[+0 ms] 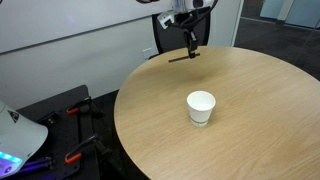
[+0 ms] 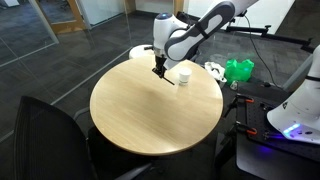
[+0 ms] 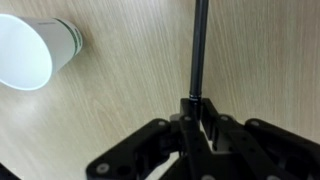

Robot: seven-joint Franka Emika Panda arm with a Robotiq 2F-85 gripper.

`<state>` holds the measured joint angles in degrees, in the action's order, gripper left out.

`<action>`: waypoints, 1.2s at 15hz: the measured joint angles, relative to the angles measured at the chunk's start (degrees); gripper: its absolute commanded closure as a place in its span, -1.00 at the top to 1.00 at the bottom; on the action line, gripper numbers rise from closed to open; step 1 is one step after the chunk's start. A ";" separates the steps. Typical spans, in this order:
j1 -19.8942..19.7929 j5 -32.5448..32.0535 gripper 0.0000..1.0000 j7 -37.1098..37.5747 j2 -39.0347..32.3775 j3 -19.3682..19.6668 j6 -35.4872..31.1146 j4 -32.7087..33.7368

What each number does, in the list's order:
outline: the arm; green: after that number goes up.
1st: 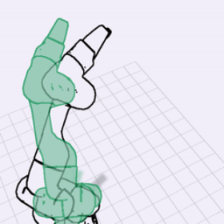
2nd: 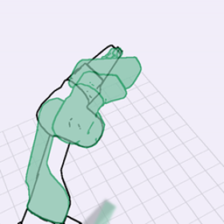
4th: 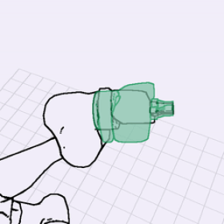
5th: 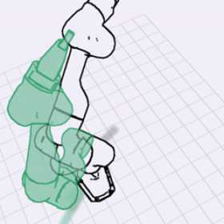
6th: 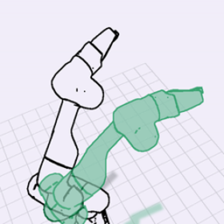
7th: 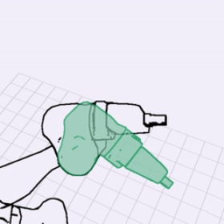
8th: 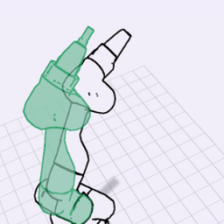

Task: Move the cup towards you then put the marker in the cup

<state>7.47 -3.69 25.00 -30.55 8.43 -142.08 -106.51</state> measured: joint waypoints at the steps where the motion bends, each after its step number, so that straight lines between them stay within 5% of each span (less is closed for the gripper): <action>1: 0.23 -0.16 -0.93 2.32 0.88 0.66 0.21 0.11; 2: 0.57 -0.44 -0.71 4.81 1.62 1.40 0.22 0.17; 7: 1.80 -1.76 -0.71 11.38 2.79 3.44 0.22 0.29; 8: 1.86 -1.76 -0.93 11.39 2.79 3.44 0.22 0.29; 12: 1.92 -3.17 -0.93 14.44 2.35 3.79 -1.65 0.29; 18: 7.17 -15.98 -0.93 36.55 -1.13 13.09 -11.95 0.38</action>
<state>14.64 -19.67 61.55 -31.69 21.52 -154.03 -106.12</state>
